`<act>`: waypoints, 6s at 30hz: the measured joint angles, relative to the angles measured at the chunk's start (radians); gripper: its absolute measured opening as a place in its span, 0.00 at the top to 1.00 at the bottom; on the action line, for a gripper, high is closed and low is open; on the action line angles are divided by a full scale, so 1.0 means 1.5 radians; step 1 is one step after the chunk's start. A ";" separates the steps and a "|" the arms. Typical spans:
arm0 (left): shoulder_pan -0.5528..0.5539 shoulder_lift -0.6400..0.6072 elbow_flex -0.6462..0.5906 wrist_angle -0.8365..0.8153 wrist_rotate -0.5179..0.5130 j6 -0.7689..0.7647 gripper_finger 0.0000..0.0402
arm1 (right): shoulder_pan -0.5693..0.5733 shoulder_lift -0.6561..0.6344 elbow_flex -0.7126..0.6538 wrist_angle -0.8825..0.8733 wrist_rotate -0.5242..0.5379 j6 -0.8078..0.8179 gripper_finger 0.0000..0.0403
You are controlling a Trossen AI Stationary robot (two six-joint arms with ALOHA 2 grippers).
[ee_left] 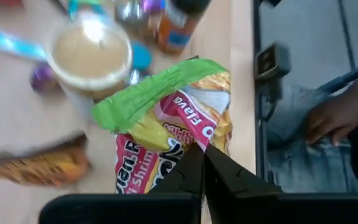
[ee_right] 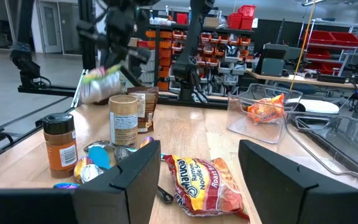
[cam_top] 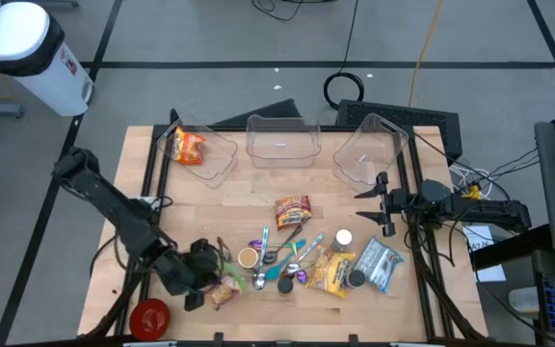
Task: Pick & Place Food Item
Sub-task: Put the green noodle pack into the left transparent bin, then put the blue noodle pack into the left transparent bin
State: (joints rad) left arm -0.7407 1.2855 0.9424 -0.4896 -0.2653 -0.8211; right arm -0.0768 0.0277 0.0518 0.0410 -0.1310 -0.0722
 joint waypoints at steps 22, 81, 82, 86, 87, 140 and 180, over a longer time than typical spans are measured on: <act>0.245 -0.319 0.001 -0.006 -0.233 0.382 0.98 | 0.000 0.000 0.000 0.000 0.000 0.000 0.48; 0.984 0.147 0.001 -0.288 -0.275 0.543 0.97 | 0.000 0.000 0.000 0.000 0.000 0.000 0.48; 0.984 0.147 0.001 -0.295 -0.281 0.543 0.98 | 0.000 0.000 0.000 0.000 0.000 0.000 0.48; 0.984 0.147 0.001 -0.305 -0.285 0.542 0.98 | 0.000 0.000 0.000 0.000 0.000 0.000 0.48; 0.984 0.147 0.001 -0.306 -0.292 0.542 0.98 | 0.000 0.000 0.000 0.000 0.000 0.000 0.48; 0.972 -0.135 0.001 -0.299 -0.213 0.459 0.22 | 0.000 0.000 0.000 0.000 0.000 0.000 0.48; 0.511 -0.289 -0.308 0.553 0.099 0.471 0.22 | 0.000 0.000 0.000 0.000 0.000 0.000 0.48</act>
State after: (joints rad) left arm 0.0257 0.8517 0.4801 0.3406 -0.1165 -0.1150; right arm -0.0765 0.0277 0.0521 0.0410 -0.1310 -0.0719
